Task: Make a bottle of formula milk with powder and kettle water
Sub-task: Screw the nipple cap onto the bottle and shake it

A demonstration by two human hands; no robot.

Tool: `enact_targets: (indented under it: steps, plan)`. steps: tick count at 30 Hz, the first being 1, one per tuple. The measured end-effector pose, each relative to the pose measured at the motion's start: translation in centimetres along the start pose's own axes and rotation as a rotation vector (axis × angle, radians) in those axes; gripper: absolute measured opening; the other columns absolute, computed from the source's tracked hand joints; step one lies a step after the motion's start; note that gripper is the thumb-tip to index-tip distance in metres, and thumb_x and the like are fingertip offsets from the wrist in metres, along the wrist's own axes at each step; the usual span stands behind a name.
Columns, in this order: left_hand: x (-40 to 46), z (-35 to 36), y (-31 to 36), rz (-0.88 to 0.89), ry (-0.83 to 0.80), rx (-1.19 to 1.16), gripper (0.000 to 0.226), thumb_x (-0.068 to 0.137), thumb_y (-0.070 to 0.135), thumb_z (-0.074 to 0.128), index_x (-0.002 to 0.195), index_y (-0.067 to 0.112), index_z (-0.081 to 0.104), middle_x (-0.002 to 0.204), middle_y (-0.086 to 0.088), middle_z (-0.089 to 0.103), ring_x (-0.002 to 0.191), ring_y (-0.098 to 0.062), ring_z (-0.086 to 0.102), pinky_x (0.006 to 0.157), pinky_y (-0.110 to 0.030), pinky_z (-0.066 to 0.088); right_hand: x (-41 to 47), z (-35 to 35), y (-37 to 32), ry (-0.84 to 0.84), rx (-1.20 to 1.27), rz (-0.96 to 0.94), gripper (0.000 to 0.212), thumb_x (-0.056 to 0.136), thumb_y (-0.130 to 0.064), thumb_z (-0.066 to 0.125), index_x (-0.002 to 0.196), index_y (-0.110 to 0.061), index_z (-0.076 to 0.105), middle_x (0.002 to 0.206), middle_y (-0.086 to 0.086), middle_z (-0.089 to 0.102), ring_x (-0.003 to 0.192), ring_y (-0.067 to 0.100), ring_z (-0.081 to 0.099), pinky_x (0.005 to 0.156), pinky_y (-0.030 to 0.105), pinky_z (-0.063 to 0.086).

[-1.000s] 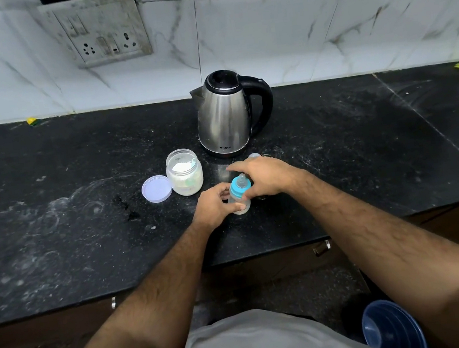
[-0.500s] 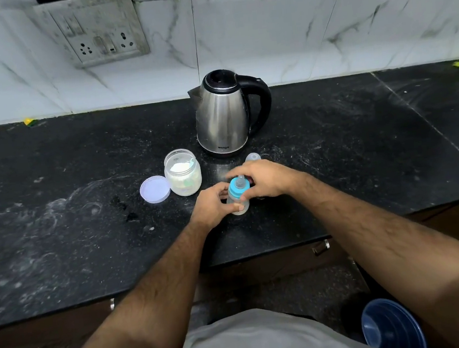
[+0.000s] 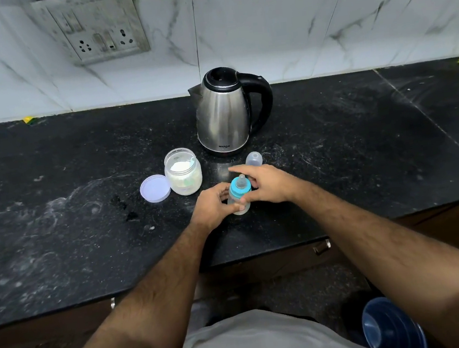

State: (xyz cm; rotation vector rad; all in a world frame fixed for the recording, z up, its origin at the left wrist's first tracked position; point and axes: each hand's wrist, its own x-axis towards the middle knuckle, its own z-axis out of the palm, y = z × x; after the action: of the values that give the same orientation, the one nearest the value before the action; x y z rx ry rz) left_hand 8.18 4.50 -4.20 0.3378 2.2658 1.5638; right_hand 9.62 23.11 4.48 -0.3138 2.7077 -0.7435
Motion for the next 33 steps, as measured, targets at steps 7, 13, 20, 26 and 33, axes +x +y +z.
enact_targets:
  steps: [7,13,20,26,33]
  plan:
    - [-0.1,0.3,-1.0,-0.018,0.017,0.001,0.068,0.052,0.046,0.087,0.113,0.025,0.069,0.107,0.009,0.075,0.105,-0.007,0.069,0.099,-0.041,0.054,0.1,2.0,0.7,0.103,-0.024,-0.024,0.035,0.082,-0.042,0.071,0.115,-0.031,0.062,0.101,-0.013,0.065,0.089,0.007,0.06,0.084,0.037,0.053]
    - [-0.3,0.5,-0.9,-0.004,0.039,0.035,0.058,0.06,0.044,0.081,0.114,0.029,0.067,0.101,0.011,0.076,0.098,-0.006,0.071,0.095,-0.042,0.056,-0.7,5.3,-1.4,0.416,-0.005,0.164,0.036,0.086,-0.041,0.068,0.115,-0.021,0.062,0.105,-0.002,0.069,0.095,0.019,0.063,0.082,0.033,0.049]
    - [0.1,0.1,-0.6,-0.017,0.016,0.039,0.056,0.063,0.026,0.092,0.114,0.024,0.069,0.107,0.008,0.075,0.104,-0.007,0.069,0.101,-0.04,0.053,0.5,0.2,0.4,-0.034,-0.066,0.019,0.053,0.082,-0.043,0.073,0.131,-0.033,0.056,0.102,-0.021,0.06,0.086,0.002,0.056,0.082,0.03,0.048]
    - [-0.5,0.5,-0.6,-0.011,0.047,0.035,0.053,0.066,0.022,0.091,0.114,0.024,0.068,0.104,0.008,0.075,0.101,-0.005,0.069,0.099,-0.035,0.054,-0.2,2.4,0.6,0.131,0.033,-0.101,0.027,0.085,-0.032,0.072,0.11,-0.022,0.064,0.089,-0.014,0.066,0.074,-0.003,0.055,0.071,0.018,0.039]
    - [-1.0,0.6,0.4,0.029,0.073,0.102,0.05,0.071,0.021,0.087,0.117,0.024,0.068,0.101,0.009,0.075,0.096,-0.004,0.069,0.093,-0.027,0.054,-0.6,5.1,-0.2,0.381,0.069,0.049,0.033,0.083,-0.038,0.07,0.112,-0.024,0.062,0.094,-0.005,0.071,0.087,0.016,0.065,0.081,0.037,0.053]
